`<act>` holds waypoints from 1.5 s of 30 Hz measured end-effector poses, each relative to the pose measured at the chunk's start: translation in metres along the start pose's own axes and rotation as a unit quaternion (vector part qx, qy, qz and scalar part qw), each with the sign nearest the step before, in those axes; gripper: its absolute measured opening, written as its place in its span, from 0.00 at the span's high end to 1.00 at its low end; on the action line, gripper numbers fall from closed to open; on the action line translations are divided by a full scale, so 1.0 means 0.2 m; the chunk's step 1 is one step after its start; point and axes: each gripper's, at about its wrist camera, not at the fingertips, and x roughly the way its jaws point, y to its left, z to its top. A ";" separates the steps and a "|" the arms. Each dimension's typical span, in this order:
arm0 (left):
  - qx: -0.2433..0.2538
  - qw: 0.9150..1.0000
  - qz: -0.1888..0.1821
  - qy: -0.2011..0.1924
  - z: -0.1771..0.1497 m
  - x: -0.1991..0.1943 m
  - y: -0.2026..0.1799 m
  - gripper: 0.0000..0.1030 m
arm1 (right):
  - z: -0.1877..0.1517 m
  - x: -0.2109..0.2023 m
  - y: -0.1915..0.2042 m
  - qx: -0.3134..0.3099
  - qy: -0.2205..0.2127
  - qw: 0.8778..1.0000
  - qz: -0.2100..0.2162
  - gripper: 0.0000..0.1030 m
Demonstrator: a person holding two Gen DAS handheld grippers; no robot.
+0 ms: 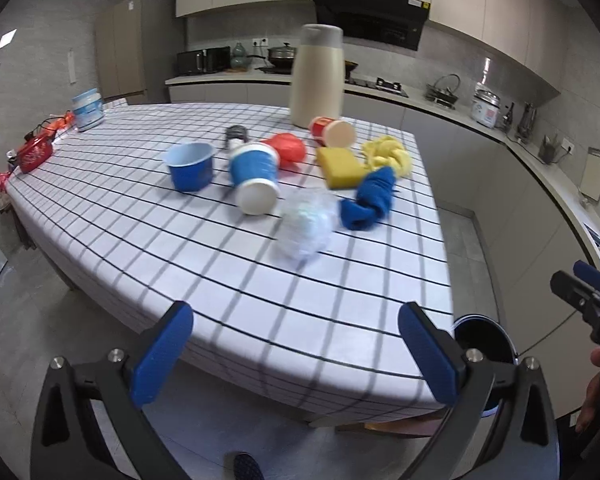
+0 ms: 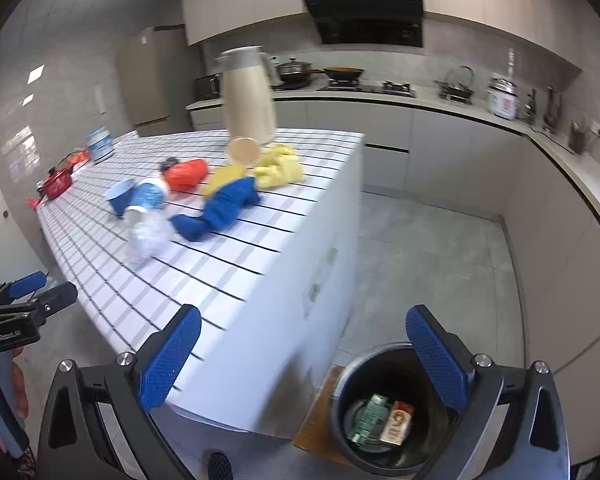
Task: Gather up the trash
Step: 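Move both tools back over the table toward the cups and plastic bag, then grasp the blue cup with the left tool while the right tool grasps the plastic bag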
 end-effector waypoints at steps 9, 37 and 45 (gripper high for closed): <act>0.000 1.000 0.004 -0.006 0.08 0.05 0.28 0.00 | 0.16 0.12 0.40 -0.012 -0.017 1.000 0.000 0.00; 0.005 0.999 -0.025 0.023 0.26 0.43 0.73 0.03 | 0.31 0.78 1.00 -0.004 0.057 0.997 0.050 0.33; 0.014 0.999 -0.033 0.019 0.39 0.61 0.81 0.03 | 0.35 1.04 1.08 0.012 0.080 0.995 0.053 0.57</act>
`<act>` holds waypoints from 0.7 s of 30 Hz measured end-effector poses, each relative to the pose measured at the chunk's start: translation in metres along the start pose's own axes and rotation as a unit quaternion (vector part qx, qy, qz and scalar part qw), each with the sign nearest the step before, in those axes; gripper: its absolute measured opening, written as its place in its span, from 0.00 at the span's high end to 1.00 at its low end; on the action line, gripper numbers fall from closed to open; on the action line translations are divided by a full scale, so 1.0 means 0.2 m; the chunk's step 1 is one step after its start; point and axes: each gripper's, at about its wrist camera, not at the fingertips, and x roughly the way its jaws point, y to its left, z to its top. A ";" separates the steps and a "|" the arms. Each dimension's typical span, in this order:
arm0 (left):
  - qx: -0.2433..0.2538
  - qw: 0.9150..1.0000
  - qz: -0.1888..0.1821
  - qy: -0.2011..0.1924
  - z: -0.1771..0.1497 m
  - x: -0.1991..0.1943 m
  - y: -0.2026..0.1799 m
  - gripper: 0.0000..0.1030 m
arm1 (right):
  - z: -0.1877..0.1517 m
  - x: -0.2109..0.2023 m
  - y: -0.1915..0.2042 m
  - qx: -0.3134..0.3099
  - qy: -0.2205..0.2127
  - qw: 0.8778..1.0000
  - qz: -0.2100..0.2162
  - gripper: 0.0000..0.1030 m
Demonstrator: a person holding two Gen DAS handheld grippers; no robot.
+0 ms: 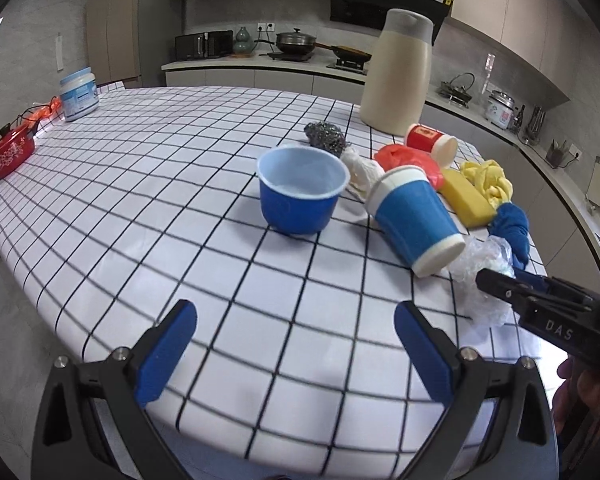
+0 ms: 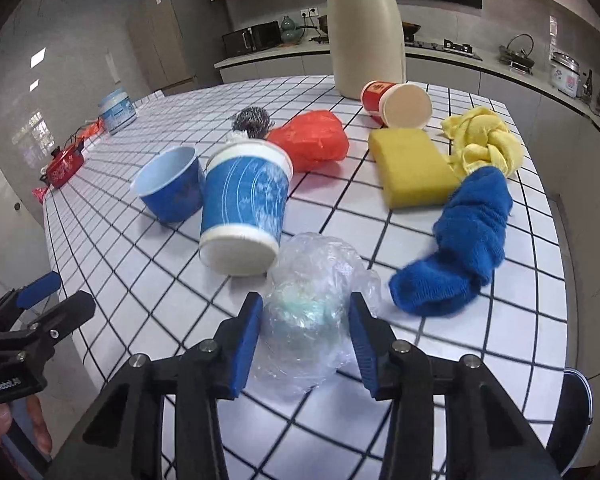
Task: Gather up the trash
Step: 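Grasp the blue cup with the left tool while the right tool grasps the plastic bag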
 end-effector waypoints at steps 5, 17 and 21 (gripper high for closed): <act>0.001 1.000 -0.009 0.001 0.10 0.14 0.04 0.04 | 0.11 0.03 -0.02 0.012 -0.019 1.000 -0.008 0.61; 0.016 0.999 -0.038 0.001 0.29 0.38 0.03 0.16 | 0.32 0.10 -0.08 0.030 -0.063 0.997 -0.036 0.62; 0.017 0.999 -0.046 0.006 0.30 0.42 0.04 0.27 | 0.35 0.11 -0.08 0.030 -0.068 0.997 -0.037 0.62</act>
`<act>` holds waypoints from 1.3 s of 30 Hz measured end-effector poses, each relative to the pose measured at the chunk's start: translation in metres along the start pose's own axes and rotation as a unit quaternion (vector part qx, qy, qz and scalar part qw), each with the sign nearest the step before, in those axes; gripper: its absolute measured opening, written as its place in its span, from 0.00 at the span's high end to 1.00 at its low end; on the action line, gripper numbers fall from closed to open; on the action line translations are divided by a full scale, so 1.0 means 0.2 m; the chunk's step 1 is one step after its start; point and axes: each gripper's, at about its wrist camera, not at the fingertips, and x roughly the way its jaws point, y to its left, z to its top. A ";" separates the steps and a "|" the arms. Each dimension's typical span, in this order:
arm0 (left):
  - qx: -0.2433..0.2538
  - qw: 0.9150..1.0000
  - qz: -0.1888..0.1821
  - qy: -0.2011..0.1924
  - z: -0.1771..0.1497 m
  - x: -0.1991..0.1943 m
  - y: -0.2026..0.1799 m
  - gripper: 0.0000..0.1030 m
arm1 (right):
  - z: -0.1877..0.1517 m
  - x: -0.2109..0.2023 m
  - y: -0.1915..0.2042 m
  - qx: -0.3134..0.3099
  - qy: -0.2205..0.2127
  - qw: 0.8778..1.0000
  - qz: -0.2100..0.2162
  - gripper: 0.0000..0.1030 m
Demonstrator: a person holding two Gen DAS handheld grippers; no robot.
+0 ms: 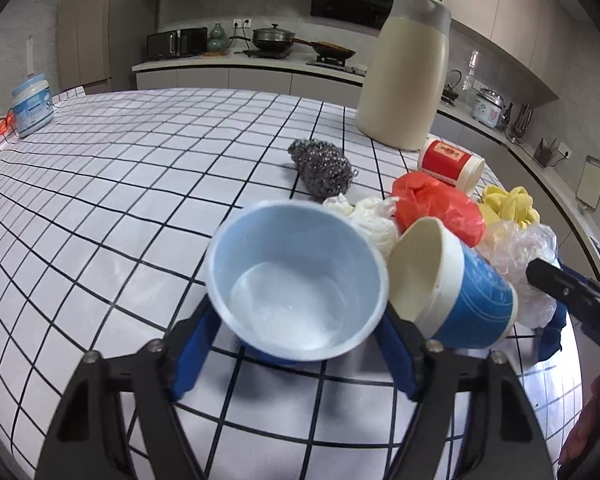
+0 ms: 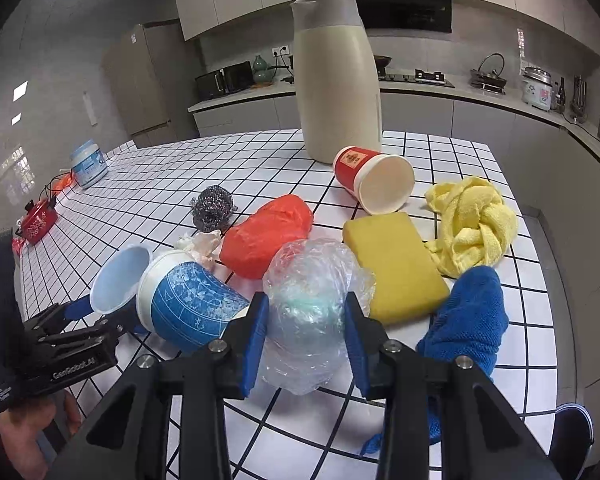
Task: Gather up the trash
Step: 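Grasp the blue cup with the left tool while the right tool grasps the plastic bag, then carry the blue cup and plastic bag over the bin and release both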
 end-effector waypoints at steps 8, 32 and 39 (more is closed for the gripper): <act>0.001 1.000 0.009 -0.026 0.00 -0.11 0.01 0.28 | -0.01 -0.03 -0.03 0.005 -0.004 1.000 0.000 0.62; 0.028 0.998 0.006 -0.051 -0.16 -0.51 -0.28 0.28 | -0.09 -0.49 -0.19 0.009 -0.040 0.999 0.021 0.64; 0.035 0.998 -0.002 -0.042 -0.24 -0.49 -0.41 0.29 | -0.17 -0.63 -0.29 0.011 -0.035 0.999 0.022 0.65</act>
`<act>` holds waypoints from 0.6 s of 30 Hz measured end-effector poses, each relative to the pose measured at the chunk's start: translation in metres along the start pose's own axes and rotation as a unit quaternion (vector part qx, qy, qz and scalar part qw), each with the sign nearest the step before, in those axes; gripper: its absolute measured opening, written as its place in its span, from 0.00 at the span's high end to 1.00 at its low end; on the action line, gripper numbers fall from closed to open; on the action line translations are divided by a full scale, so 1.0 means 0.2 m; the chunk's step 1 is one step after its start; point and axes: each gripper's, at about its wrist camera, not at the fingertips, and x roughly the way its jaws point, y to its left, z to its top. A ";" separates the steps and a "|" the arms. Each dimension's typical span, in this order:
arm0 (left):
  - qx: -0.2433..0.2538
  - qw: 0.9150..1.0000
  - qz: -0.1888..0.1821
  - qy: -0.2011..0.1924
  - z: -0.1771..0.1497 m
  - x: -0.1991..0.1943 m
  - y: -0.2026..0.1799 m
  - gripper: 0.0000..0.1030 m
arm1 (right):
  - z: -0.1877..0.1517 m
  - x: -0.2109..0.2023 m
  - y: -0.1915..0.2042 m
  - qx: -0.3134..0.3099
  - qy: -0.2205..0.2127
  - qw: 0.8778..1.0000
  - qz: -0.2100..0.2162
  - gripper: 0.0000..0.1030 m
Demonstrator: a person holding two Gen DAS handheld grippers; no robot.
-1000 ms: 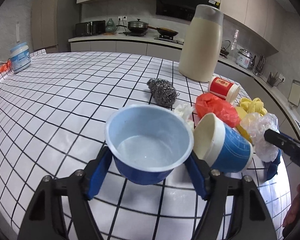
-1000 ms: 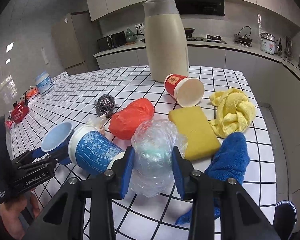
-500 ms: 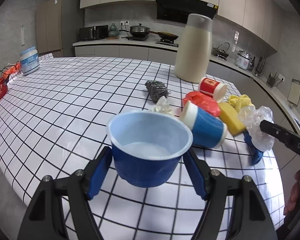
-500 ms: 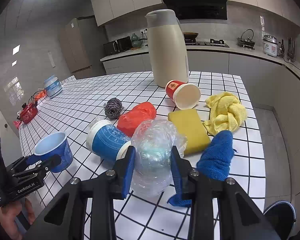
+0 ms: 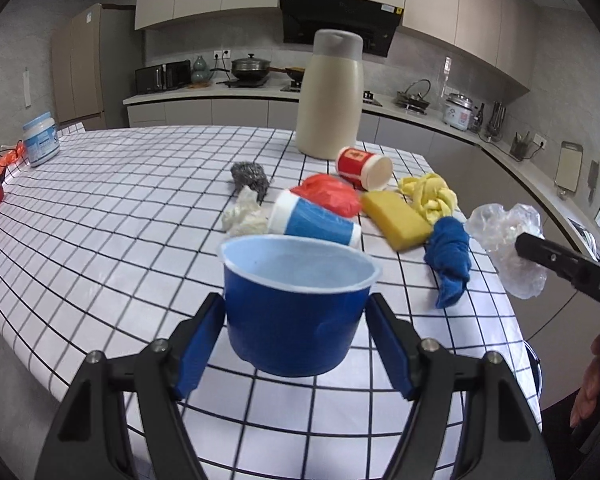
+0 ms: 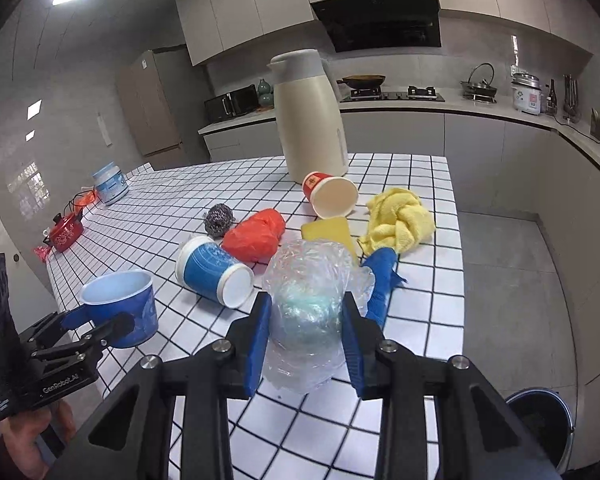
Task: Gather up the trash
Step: 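Carry the blue cup and plastic bag over the bin and release both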
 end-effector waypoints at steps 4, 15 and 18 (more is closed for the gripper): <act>0.005 1.000 0.007 0.027 -0.10 0.12 -0.03 0.28 | -0.07 0.00 -0.04 -0.003 0.022 1.000 0.000 0.65; -0.001 0.998 0.020 0.063 -0.13 0.30 -0.02 0.26 | -0.17 0.22 -0.16 0.030 0.060 0.997 -0.025 0.65; -0.009 0.998 0.002 0.057 -0.12 0.30 -0.01 0.27 | -0.17 0.25 -0.16 0.036 0.066 0.997 -0.023 0.65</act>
